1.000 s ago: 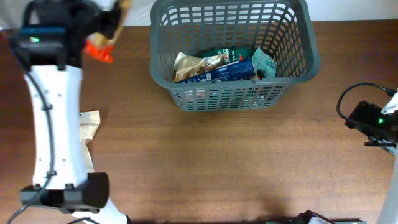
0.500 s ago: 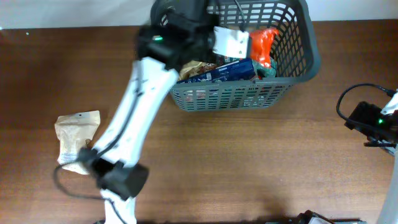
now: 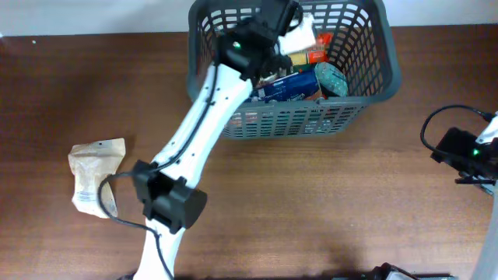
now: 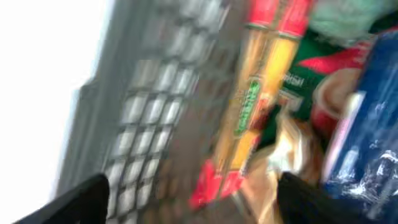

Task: Pack container
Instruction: 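Lift the pasta packet into the basket and release it, then reach the left gripper to the clear snack bag and grasp it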

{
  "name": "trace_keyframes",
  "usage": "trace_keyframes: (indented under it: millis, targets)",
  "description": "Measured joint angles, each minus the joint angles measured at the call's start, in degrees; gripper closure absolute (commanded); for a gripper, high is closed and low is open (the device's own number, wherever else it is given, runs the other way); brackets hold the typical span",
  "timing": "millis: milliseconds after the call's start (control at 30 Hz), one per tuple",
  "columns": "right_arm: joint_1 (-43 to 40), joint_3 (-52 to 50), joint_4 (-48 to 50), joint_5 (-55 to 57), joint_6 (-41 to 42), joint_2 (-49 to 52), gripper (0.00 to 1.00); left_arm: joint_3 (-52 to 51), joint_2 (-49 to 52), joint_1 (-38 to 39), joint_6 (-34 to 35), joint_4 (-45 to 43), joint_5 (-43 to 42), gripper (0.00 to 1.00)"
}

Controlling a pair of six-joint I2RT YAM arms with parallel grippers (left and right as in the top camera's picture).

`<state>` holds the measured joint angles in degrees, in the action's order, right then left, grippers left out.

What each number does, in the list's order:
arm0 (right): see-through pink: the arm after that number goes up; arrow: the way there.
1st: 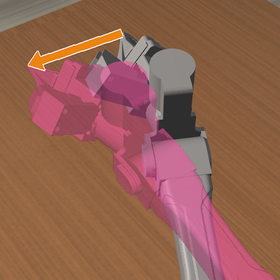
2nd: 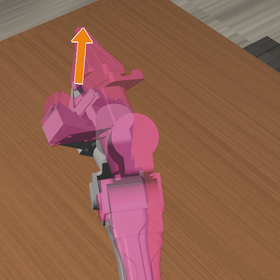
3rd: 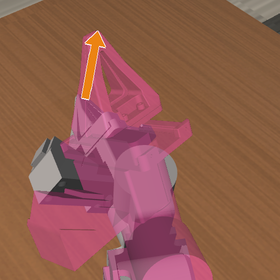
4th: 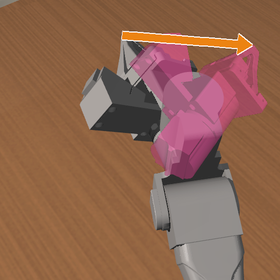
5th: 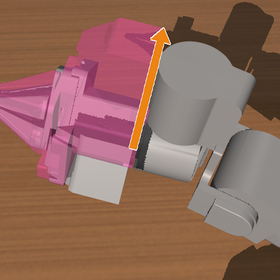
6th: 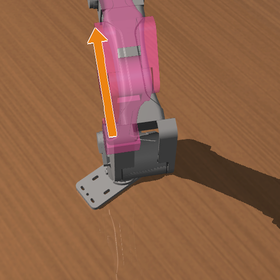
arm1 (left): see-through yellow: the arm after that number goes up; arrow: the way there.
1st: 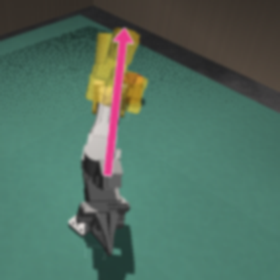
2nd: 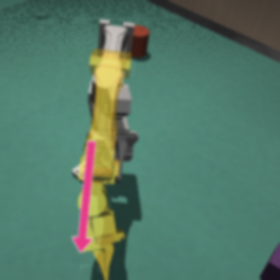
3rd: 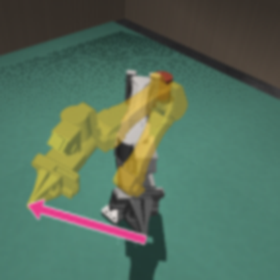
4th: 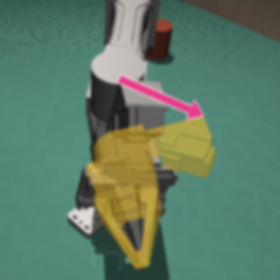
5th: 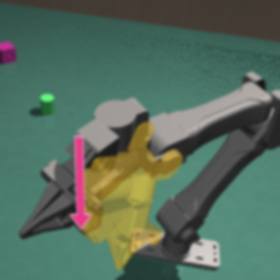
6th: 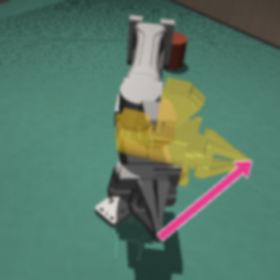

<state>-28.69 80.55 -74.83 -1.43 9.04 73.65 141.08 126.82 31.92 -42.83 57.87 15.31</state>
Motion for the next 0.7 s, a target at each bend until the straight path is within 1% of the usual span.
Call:
trace_keyframes:
  millis: [100, 133, 267, 400, 467, 567, 700]
  targets:
    - [0.0, 0.0, 0.0, 0.0, 0.0, 0.0, 0.17, 6.6, -4.5, -2.8, 6.7, 8.4, 3.5, 0.18]
    - [0.0, 0.0, 0.0, 0.0, 0.0, 0.0, 0.17, 8.6, -7.8, -5.4, 9.9, 12.3, 4.3, 0.18]
    - [0.0, 0.0, 0.0, -0.2, 0.0, 0.0, 0.17, 10.7, -15.6, -13.5, 16.0, 22.8, 5.7, 0.18]
    - [0.0, 0.0, 0.1, -0.7, 0.0, 0.0, 0.16, 11.3, -19.9, -23.5, 21.5, 28.9, 5.9, 0.2]
    - [0.0, 0.0, 0.1, -1.1, 0.0, 0.0, 0.16, 8.3, -20.9, -27.3, 22.8, 28.9, 4.1, 0.2]
    - [0.0, 0.0, 0.1, -1.1, 0.0, 0.0, 0.17, -1.7, -23.1, -32.5, 23.8, 28.3, 1.3, 0.2]
    - [0.0, 0.0, 0.0, -1.3, 0.0, 0.0, 0.17, -21.7, -25.3, -40.7, 24.5, 26.0, -1.0, 0.19]
